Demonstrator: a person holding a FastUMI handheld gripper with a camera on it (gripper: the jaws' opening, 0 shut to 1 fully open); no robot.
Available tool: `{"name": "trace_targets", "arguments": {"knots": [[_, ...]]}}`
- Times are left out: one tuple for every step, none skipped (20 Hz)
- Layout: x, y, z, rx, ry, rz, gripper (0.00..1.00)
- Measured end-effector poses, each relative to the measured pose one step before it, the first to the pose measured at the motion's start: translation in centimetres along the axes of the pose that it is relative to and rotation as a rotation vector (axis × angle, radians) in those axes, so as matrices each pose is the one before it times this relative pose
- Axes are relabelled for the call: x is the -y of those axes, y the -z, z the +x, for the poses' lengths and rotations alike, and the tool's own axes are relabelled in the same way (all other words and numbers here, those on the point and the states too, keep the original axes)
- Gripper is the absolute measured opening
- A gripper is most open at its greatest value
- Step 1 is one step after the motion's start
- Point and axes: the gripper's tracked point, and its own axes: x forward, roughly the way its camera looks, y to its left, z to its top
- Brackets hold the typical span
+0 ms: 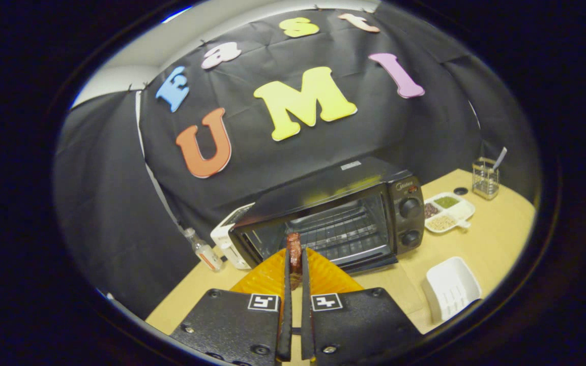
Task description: Open the toaster oven, put the food inside, and close the toaster oven door.
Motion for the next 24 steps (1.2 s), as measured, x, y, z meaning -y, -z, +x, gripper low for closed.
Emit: {"name": "trace_targets", "arguments": {"knots": [[0.171, -0.07, 0.599, 0.00165, -0.00619, 0.05418, 0.1], [0.255, -0.445, 0.755, 0.00673, -0.00145, 0.05472, 0.1], [0.121, -0.492, 0.662, 0.01204, -0.005, 0.04873, 0.1], [0.203, -0.475, 0.79, 0.01115, -0.01179, 0.05216, 0.1], [0.189, -0.282, 0.729, 0.00355, -0.01052, 0.05553, 0.1], [0.452, -0.275, 0.893, 0.00174, -0.00673, 0.05777, 0.1], [0.85, -0.15, 0.987, -0.00372, 0.00656, 0.05079, 0.1], [0.862, 0.29, 0.833, -0.02111, 0.00879, 0.04167, 0.1], [0.951, 0.283, 0.945, -0.00818, 0.00795, 0.04764, 0.1], [0.707, 0.162, 0.753, -0.01092, 0.00277, 0.04842, 0.1], [0.472, -0.09, 0.667, -0.00388, -0.00383, 0.04879, 0.1], [0.374, -0.098, 0.564, 0.00019, -0.00954, 0.03641, 0.1], [0.367, -0.045, 0.37, 0.0043, -0.01558, 0.02497, 0.1], [0.247, -0.273, 0.577, 0.01615, -0.01717, 0.02571, 0.1], [0.101, -0.304, 0.371, 0.01397, -0.0082, 0.02293, 0.1], [0.335, -0.244, 0.238, 0.01064, -0.00496, 0.02121, 0.1], [0.928, 0.033, 0.513, 0.001, 0.00595, 0.00595, 0.1], [0.782, 0.038, 0.442, -0.00543, 0.01924, -0.0131, 0.11], [0.648, 0.14, 0.127, -0.00039, 0.02452, -0.01574, 0.11], [0.208, -0.171, 0.046, 0.00837, 0.00434, 0.00213, 0.12], [0.083, 0.034, 0.212, 0.00254, 0.00587, 0.00087, 0.13], [0.119, -0.026, -0.134, 0.00249, 0.0129, -0.01263, 0.13], [0.296, -0.029, -0.03, 0.00469, 0.0159, -0.0186, 0.14], [0.118, -0.021, 0.047, 0.00232, 0.00585, -0.01157, 0.14]]}}
